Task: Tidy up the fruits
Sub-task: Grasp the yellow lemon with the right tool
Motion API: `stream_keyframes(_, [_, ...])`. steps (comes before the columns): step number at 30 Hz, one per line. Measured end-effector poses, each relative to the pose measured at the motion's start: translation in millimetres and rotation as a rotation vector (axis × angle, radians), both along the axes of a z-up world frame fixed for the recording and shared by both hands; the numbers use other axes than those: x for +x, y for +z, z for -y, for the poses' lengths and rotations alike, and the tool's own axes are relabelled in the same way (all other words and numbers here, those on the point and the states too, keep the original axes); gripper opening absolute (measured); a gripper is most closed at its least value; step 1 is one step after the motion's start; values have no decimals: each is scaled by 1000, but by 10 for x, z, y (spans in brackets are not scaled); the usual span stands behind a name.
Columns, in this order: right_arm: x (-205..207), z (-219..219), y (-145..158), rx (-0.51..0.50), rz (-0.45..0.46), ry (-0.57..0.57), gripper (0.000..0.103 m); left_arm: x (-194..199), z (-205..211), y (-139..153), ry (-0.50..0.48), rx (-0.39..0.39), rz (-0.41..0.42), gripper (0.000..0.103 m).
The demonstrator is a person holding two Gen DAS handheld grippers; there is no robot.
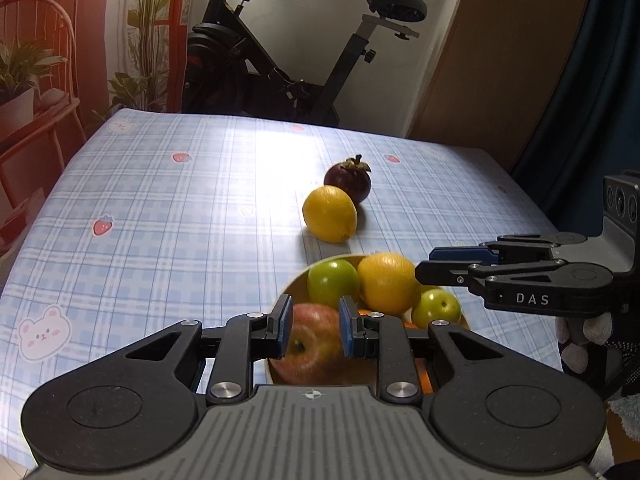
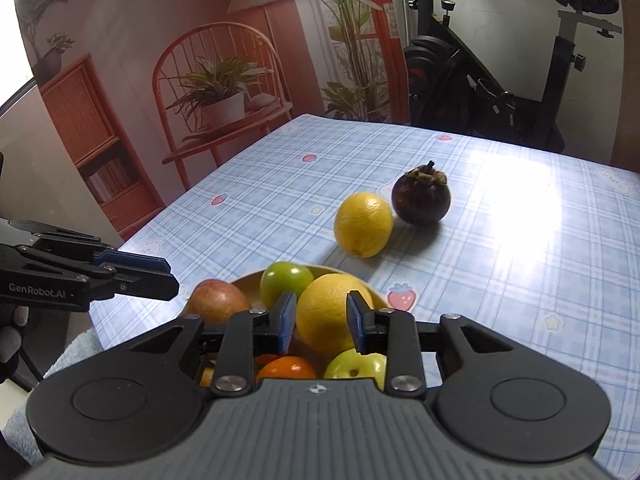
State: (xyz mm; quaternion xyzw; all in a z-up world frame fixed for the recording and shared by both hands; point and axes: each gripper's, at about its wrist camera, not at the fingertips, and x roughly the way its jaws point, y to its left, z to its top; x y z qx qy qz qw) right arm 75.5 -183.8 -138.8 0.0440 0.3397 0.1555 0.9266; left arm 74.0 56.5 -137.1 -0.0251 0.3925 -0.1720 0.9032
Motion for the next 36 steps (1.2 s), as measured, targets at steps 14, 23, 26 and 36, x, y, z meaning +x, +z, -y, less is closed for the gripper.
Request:
stream_keyframes(14, [619, -2, -107, -62, 29, -5, 50, 1086, 143, -6, 33, -57, -22, 26])
stream_keyframes(23, [1009, 1, -324, -69, -30, 28, 54, 1565, 303, -313, 17, -119, -116, 38])
stream_keyframes(26, [1084, 5, -386, -60, -48, 40, 56, 1656, 332, -393, 11, -134, -140, 38])
stream_keyframes(36, [1237, 25, -497, -29, -77, 68, 61, 1776, 386, -542, -15, -174, -185, 42])
